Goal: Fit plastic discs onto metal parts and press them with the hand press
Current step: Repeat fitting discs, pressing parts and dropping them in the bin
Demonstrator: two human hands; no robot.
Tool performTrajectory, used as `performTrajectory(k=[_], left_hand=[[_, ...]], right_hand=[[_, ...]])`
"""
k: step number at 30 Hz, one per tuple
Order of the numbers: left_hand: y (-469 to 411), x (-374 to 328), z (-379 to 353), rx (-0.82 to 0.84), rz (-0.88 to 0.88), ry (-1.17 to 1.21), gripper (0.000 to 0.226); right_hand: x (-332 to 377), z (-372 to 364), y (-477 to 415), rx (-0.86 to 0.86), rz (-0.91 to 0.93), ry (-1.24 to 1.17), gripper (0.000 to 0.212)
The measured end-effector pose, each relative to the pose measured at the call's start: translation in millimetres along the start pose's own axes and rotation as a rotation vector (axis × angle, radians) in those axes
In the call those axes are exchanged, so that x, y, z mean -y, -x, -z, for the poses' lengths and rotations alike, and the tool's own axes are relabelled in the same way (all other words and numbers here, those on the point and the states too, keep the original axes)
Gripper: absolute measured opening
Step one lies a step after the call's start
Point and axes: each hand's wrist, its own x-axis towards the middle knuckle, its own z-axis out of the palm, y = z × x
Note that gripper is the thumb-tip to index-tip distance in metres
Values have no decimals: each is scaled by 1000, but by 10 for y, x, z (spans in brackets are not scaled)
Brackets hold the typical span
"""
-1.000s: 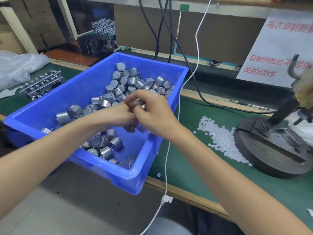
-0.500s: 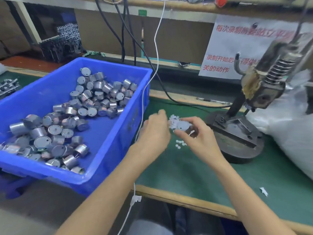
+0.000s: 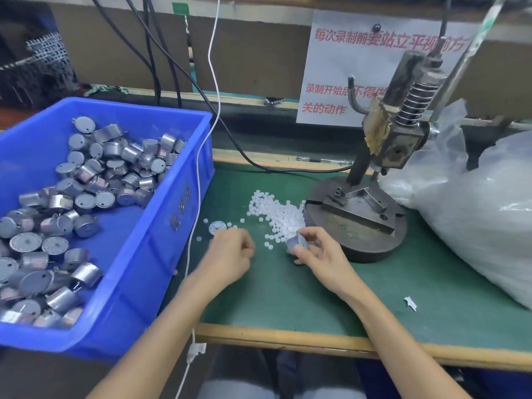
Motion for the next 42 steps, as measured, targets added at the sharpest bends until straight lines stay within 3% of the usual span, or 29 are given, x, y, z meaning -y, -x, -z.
performTrajectory(k=[4,9,16,22,34,42], left_hand=[[-51,-241,-262,8,-183,238,11],[-37,-67,-536,-165,-308,167,5],[-46,-27,-552,-225,-276,204,17],[-45,8,-552,-393,-108,248,19],[-35,21,-554,-377,-124,253,18],[-16,43,-560,-374,-134,257,19]], right_hand=[[-3,4,11,-33,18,-38,15],[-114,-68,57,-107,84,58,21],[-149,-101,-11,-194,160,213,20],[-107,-144,-21,-179,263,360,18],[-117,-163,-3,-140,436,612,15],[-120,-236,30,-149,559,853,25]])
